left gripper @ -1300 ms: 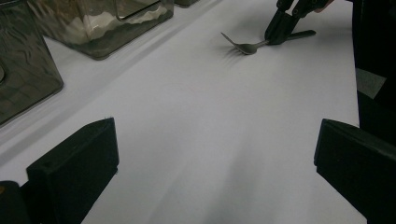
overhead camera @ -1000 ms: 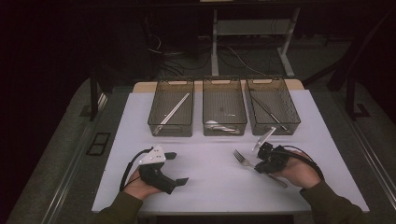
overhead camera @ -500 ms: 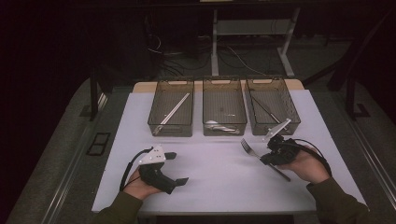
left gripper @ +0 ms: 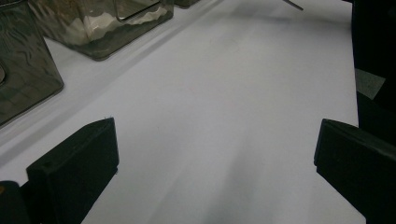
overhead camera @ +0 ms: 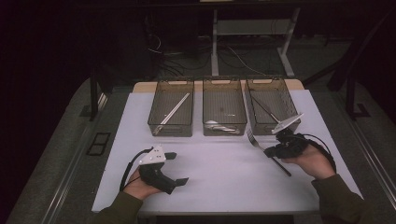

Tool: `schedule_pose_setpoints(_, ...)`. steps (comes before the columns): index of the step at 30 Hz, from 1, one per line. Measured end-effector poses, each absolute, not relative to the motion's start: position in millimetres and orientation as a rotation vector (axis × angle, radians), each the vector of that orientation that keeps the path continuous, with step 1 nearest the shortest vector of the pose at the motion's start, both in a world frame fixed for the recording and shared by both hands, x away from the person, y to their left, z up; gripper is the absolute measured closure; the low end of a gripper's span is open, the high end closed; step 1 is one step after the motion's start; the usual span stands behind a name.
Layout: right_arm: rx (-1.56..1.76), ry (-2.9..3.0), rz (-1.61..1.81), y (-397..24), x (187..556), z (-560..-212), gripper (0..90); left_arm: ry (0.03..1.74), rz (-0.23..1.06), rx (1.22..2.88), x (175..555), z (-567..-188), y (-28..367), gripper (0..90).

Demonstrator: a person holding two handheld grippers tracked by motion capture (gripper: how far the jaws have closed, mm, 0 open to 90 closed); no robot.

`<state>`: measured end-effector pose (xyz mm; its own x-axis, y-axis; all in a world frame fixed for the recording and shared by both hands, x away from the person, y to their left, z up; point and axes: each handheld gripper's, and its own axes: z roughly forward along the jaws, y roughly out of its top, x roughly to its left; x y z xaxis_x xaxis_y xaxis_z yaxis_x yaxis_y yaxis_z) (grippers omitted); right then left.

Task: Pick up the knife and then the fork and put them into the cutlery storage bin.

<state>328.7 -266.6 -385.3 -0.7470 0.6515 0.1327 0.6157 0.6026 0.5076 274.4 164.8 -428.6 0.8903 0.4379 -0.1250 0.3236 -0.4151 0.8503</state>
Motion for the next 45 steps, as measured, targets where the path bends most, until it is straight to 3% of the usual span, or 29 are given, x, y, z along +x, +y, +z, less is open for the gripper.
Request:
schedule_pose_setpoints(34,1.198,2.555,1.028,-298.3,362.3,-349.7,84.8,0.552,0.136,2.031,275.4,-429.5,165.1,0.0)
schedule_pose_setpoints(45,1.240,2.471,1.055,-306.6,388.6,-328.0,84.8,0.548,0.137,2.031,275.4,-429.7,164.7,0.0)
